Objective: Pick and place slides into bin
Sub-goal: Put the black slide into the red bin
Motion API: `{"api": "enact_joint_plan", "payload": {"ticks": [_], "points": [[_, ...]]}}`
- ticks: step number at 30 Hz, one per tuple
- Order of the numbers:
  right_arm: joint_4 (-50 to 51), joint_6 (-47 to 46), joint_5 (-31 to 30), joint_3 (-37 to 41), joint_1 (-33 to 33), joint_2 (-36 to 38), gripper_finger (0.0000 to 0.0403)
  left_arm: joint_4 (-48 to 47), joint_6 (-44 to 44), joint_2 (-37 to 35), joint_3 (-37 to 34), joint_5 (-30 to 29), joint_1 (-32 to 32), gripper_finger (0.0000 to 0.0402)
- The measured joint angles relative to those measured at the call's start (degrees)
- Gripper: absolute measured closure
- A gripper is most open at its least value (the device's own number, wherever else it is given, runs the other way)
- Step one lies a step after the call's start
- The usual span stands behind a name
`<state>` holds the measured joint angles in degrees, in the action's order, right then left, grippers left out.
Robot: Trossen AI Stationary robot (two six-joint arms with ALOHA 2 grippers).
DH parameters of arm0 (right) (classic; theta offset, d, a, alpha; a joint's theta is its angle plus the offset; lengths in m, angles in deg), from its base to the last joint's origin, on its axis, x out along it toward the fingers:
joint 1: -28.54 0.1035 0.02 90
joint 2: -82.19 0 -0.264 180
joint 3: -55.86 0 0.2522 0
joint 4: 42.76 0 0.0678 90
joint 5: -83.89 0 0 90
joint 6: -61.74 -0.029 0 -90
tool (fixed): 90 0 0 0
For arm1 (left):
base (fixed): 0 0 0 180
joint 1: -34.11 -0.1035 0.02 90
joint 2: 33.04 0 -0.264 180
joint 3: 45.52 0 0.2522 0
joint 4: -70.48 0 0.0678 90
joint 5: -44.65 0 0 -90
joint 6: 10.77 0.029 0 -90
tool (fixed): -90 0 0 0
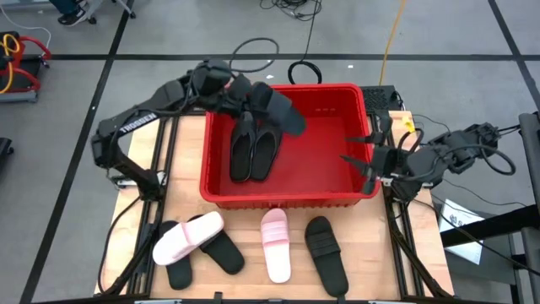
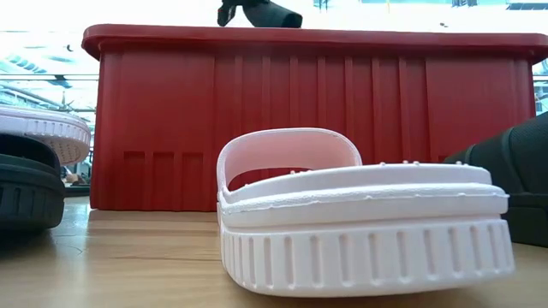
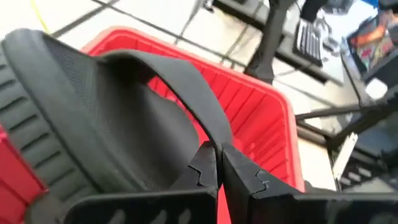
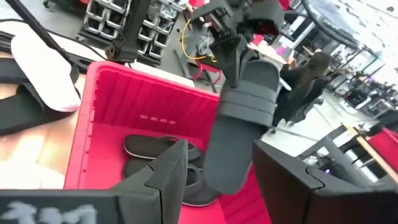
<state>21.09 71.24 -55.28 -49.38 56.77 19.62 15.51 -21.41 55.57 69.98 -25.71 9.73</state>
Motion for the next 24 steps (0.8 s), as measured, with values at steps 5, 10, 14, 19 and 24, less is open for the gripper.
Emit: {"api": "enact_joint_plan", "payload": {"ticks": [5, 10, 14, 19, 24], "points": [[2.0, -2.5, 0.0, 0.0, 0.0, 0.5, 0.0234, -10.2, 7.0, 8.2, 13.5, -0.4, 0.0, 0.0402], [3.8, -4.8, 0.0, 0.0, 0.0, 0.4, 0.0234, -19.3, 14.8, 17.1, 25.1, -0.1, 0.3, 0.0402], [5.0, -6.6, 0.0, 0.0, 0.0, 0.4, 0.0234, -24.3, 21.6, 22.6, 29.8, 3.4, 0.6, 0.0402], [6.4, -9.0, 0.0, 0.0, 0.0, 0.4, 0.0234, -25.7, 29.0, 27.2, 30.1, 6.9, 1.6, 0.0402], [6.7, -10.3, 0.0, 0.0, 0.0, 0.4, 0.0234, -25.9, 35.0, 31.1, 30.0, 11.9, 2.5, 0.0401]]}}
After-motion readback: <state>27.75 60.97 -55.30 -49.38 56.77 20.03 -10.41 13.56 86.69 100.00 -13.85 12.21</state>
